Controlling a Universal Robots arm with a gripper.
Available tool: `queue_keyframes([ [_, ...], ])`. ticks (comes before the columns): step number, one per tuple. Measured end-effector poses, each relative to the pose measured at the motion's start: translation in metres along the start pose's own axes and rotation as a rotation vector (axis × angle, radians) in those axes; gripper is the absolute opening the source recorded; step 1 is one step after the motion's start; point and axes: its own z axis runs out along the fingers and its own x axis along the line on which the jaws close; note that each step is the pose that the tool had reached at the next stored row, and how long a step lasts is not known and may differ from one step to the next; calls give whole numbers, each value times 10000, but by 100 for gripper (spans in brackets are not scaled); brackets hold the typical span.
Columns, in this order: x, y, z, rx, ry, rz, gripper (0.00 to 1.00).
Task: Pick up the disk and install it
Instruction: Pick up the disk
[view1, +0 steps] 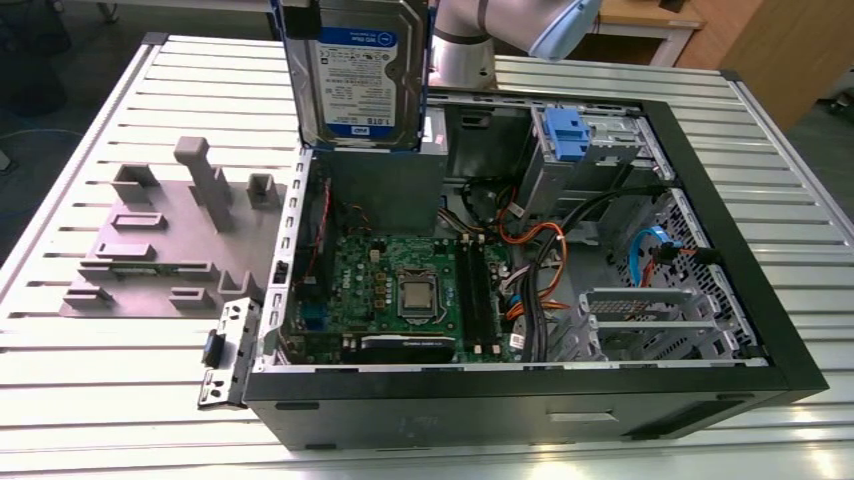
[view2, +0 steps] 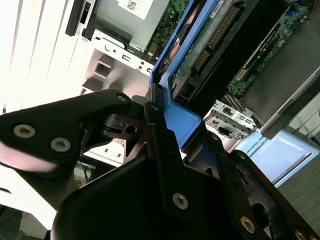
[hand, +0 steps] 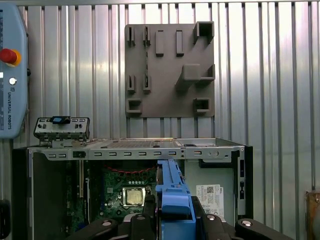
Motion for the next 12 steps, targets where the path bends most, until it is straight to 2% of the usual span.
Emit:
queue_keyframes([
  [5,0,-23,0,-1,7,-1,36],
  [8,15,-101,1,0,7,1,36],
  [12,68,-148,5,-1,7,0,36],
])
